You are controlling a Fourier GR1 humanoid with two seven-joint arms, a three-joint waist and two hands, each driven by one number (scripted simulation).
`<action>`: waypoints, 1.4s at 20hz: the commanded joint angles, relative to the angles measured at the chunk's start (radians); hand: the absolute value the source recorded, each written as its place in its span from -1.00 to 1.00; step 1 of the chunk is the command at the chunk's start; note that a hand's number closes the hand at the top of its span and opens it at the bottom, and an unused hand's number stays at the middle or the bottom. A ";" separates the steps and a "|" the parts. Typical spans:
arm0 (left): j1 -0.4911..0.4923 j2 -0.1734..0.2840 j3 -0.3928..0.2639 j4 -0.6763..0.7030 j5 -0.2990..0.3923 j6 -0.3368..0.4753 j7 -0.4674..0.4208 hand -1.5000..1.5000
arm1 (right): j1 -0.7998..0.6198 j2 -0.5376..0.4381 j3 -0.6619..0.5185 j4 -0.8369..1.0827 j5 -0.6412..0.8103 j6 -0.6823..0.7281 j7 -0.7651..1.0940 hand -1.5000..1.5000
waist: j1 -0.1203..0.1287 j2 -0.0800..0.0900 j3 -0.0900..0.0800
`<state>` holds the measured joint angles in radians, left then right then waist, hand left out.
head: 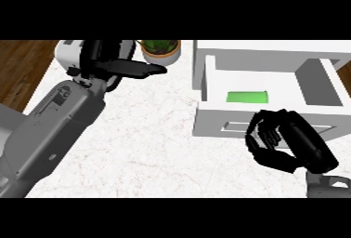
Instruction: Pick up the cup, place it into the drawer and close the drawer
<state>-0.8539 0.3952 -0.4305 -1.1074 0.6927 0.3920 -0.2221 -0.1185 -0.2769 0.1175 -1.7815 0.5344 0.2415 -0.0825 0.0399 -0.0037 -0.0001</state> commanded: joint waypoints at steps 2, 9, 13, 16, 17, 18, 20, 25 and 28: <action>0.127 0.059 0.032 -0.059 0.003 -0.058 -0.047 -1.00 | -0.082 -0.006 0.129 0.169 0.239 -0.076 -0.022 1.00 | 0.003 0.007 -0.001; 0.285 0.166 0.103 -0.223 0.032 -0.111 -0.019 -1.00 | -0.249 0.032 0.116 0.584 0.386 -0.265 -0.145 1.00 | 0.005 0.008 0.001; 0.342 0.172 0.131 -0.231 0.026 -0.149 -0.036 -1.00 | -0.384 0.111 0.080 0.859 0.413 -0.385 -0.199 1.00 | -0.001 0.011 0.001; 0.362 0.182 0.155 -0.229 0.020 -0.178 -0.048 -1.00 | -0.536 0.117 0.013 1.057 0.391 -0.388 -0.237 1.00 | 0.002 0.015 0.001; 0.400 0.179 0.156 -0.259 0.010 -0.172 -0.060 -1.00 | -0.545 0.117 0.004 1.105 0.386 -0.400 -0.274 1.00 | 0.000 0.013 0.001; 0.453 0.212 0.154 -0.334 0.029 -0.179 -0.030 -1.00 | -0.572 0.072 -0.026 1.131 0.365 -0.362 -0.294 1.00 | 0.015 0.012 0.002; 0.412 0.198 0.174 -0.277 0.027 -0.198 -0.049 -1.00 | -0.627 0.089 -0.060 1.249 0.358 -0.406 -0.319 1.00 | 0.018 0.022 0.002; 0.409 0.197 0.185 -0.267 0.029 -0.232 -0.032 -1.00 | -0.771 0.061 -0.113 1.420 0.348 -0.384 -0.338 1.00 | 0.028 0.029 0.003; 0.412 0.170 0.175 -0.250 0.024 -0.241 -0.044 -1.00 | -0.801 0.005 -0.144 1.471 0.325 -0.344 -0.380 1.00 | 0.026 0.035 0.003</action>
<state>-0.4386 0.5914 -0.2476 -1.3741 0.7220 0.1639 -0.2656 -0.8432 -0.2093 0.0231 -0.4357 0.8676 -0.1047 -0.4503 0.0698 0.0128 -0.0002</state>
